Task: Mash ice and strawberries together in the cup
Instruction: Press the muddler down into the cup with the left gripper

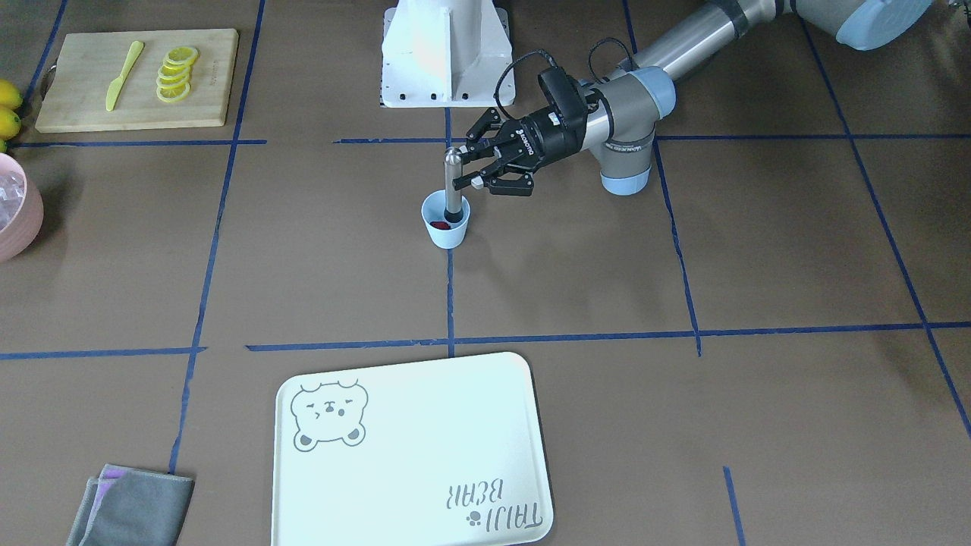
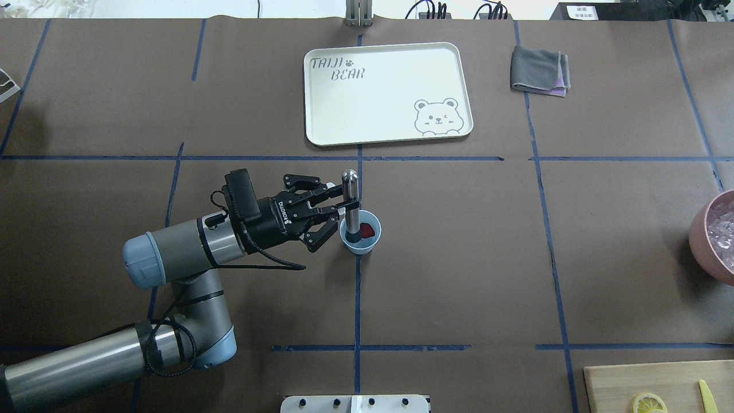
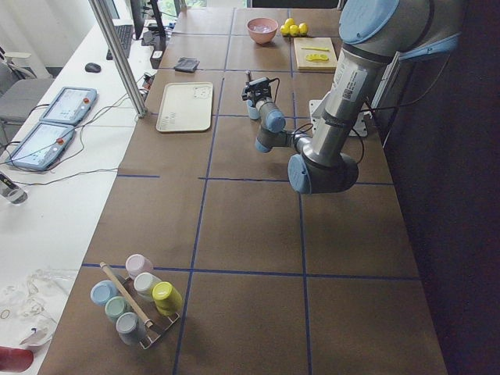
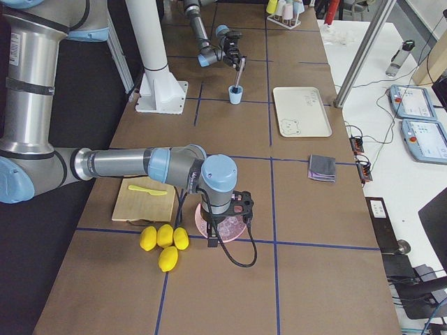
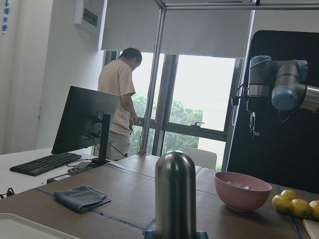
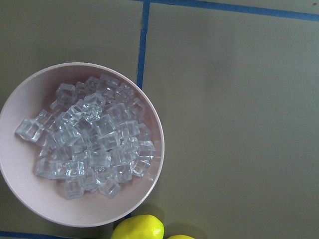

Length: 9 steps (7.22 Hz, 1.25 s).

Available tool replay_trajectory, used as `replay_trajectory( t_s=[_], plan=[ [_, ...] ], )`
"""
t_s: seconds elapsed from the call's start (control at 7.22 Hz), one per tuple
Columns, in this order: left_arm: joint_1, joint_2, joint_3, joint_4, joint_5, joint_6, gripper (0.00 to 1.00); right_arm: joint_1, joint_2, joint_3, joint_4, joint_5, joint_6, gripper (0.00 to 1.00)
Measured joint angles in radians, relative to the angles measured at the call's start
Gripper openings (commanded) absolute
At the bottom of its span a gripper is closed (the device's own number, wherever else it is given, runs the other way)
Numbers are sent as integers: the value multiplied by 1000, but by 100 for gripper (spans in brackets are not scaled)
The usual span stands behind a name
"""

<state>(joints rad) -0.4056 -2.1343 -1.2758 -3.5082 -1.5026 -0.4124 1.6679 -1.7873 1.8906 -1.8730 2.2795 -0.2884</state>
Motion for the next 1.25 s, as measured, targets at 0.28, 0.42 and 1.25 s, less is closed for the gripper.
replay_trajectory(
  t_s=[0.28,0.42,1.25],
  plan=[
    [25,-3,24,-5,32,1,0,0,-1,-1,0,0,0,99],
    [30,-6,27,-6,39,1,0,0,-1,-2,0,0,0,99],
    [-12,-6,-118,79,35,-16,0,1,0,2,0,1,-2,99]
  ],
)
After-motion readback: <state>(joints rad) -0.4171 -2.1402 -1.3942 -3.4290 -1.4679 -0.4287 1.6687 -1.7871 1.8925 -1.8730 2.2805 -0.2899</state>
